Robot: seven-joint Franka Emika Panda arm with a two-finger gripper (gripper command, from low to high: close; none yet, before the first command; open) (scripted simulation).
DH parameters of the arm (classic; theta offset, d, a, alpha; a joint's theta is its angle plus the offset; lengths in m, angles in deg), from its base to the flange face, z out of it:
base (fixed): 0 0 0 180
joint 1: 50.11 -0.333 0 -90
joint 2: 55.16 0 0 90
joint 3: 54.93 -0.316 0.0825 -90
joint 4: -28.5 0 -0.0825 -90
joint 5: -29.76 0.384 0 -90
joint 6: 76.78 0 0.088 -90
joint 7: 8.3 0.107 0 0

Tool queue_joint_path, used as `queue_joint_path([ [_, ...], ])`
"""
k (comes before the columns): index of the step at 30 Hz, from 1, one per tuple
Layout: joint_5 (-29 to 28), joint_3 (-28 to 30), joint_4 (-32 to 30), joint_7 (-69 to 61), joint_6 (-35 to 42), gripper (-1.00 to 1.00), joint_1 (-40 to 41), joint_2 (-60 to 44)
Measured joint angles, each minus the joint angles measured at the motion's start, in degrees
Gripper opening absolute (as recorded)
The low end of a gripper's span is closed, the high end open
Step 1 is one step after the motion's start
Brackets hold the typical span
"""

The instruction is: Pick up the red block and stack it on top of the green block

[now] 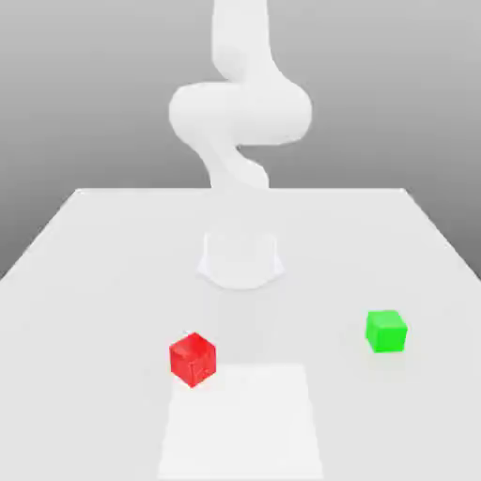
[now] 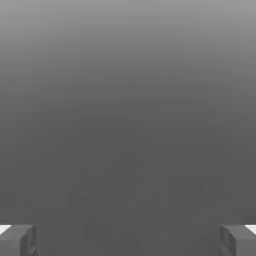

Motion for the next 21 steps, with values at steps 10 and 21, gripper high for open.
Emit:
queue_joint_path([
  [10, -7.3, 5.3, -14.2, -16.8, -11.1, 0.00, -0.7, -14.8],
  [21, -8.6, 15.8, -29.8, -40.3, -23.7, 0.00, -2.4, -30.2],
])
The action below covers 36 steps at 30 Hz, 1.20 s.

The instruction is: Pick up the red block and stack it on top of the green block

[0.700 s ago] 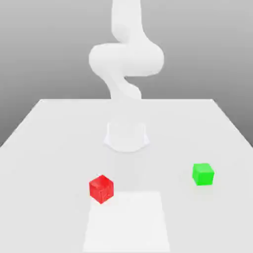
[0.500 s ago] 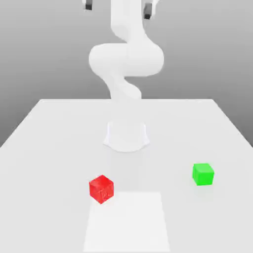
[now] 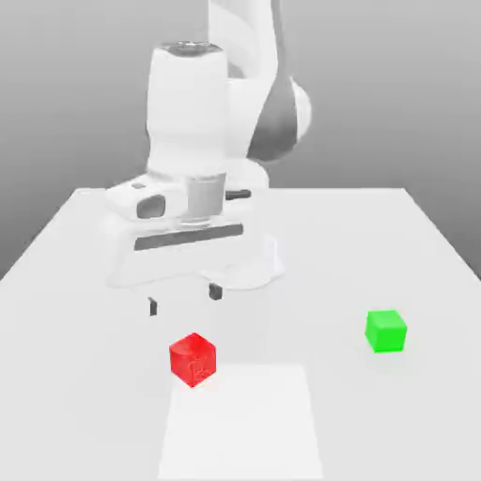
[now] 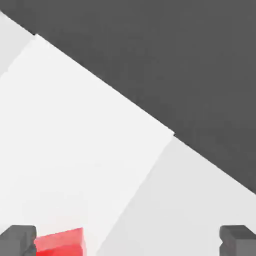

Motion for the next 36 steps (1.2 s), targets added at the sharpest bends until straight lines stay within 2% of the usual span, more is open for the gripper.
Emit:
queue_joint_path([
  [3, 2.3, 2.8, -3.6, -7.3, -3.6, 0.00, -1.3, -4.1],
  [8, 9.4, 2.6, -3.2, -13.1, -9.7, 0.00, -3.1, -11.5],
  [10, 14.4, 0.5, -2.8, -16.6, -12.3, 0.00, -2.5, -14.7],
  [13, 21.8, -6.4, -2.1, -22.0, -16.2, 0.00, 2.6, -19.3],
  [14, 22.4, -9.3, -2.0, -22.6, -17.6, 0.00, 5.4, -20.8],
  [15, 23.7, -11.2, -1.8, -23.6, -18.5, -1.00, 7.0, -22.0],
  [22, 24.0, -11.5, -1.8, -23.8, -18.5, -1.00, 7.2, -22.0],
  [26, 16.0, -6.0, -2.5, -17.8, -14.1, -1.00, 3.7, -16.8],
  [30, 9.2, -5.4, -3.4, -13.0, -9.0, -1.00, 5.5, -10.7],
  [33, 7.1, -5.8, -4.2, -11.8, -5.3, -1.00, 6.3, -6.4],
  [36, 7.8, -9.0, -4.2, -9.7, -2.6, -1.00, 2.9, -3.5],
])
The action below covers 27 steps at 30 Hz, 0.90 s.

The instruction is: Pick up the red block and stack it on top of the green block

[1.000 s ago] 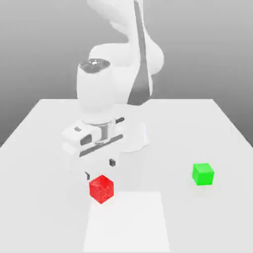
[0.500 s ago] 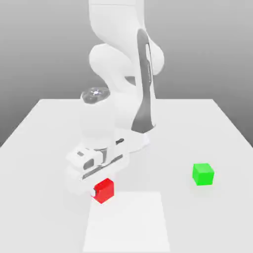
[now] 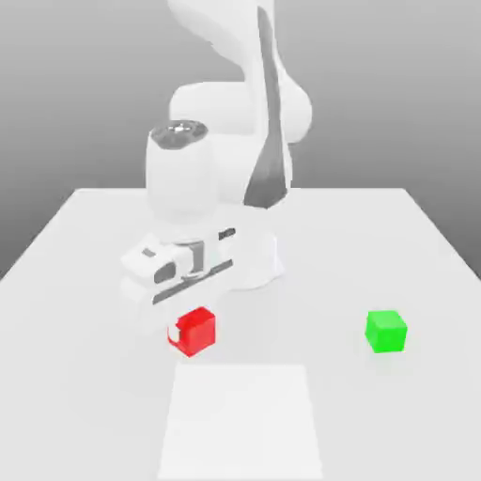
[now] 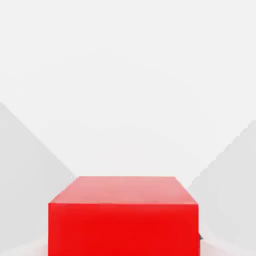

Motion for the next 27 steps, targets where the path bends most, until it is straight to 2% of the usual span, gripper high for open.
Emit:
queue_joint_path([
  [14, 12.2, -23.1, 1.7, 12.5, 7.7, -1.00, -29.8, 6.2],
  [20, 9.3, -26.0, 2.5, 16.0, 5.5, -1.00, -29.6, 3.1],
  [27, 4.0, -27.1, 2.8, 19.7, -0.8, -1.00, -27.2, -3.6],
])
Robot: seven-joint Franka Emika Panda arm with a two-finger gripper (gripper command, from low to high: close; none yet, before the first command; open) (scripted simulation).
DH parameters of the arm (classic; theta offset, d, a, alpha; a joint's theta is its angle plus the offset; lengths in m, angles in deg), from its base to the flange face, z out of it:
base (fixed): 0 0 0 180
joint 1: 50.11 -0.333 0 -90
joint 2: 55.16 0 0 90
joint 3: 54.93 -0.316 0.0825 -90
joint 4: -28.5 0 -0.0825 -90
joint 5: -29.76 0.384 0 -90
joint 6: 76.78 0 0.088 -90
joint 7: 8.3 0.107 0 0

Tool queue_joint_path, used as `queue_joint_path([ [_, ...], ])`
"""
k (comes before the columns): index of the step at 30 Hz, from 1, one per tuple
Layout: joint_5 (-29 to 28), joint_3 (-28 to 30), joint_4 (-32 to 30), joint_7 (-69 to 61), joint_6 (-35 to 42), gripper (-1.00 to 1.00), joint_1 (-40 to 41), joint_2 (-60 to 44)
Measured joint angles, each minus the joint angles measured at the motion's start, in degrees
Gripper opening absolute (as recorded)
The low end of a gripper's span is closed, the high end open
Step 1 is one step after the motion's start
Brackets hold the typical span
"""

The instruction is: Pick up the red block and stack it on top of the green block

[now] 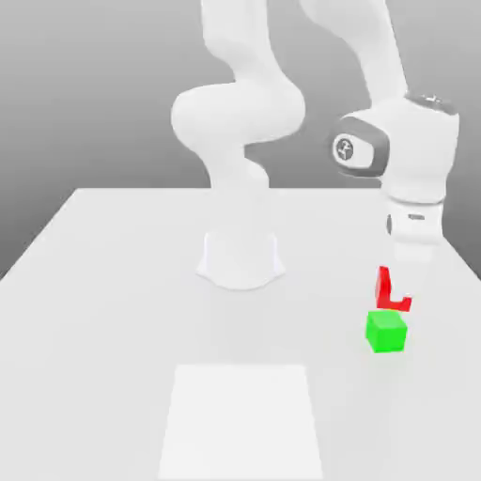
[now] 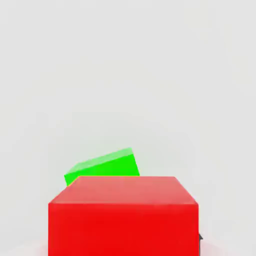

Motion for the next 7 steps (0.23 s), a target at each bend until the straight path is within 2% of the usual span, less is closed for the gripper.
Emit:
queue_joint_path([
  [5, -4.1, 0.2, -0.3, 2.9, -5.9, -1.00, 0.6, -5.9],
  [6, -4.6, 0.3, -0.3, 3.2, -6.6, 1.00, 0.6, -6.6],
  [7, -4.6, 0.3, -0.3, 3.2, -6.6, 1.00, 0.5, -6.6],
])
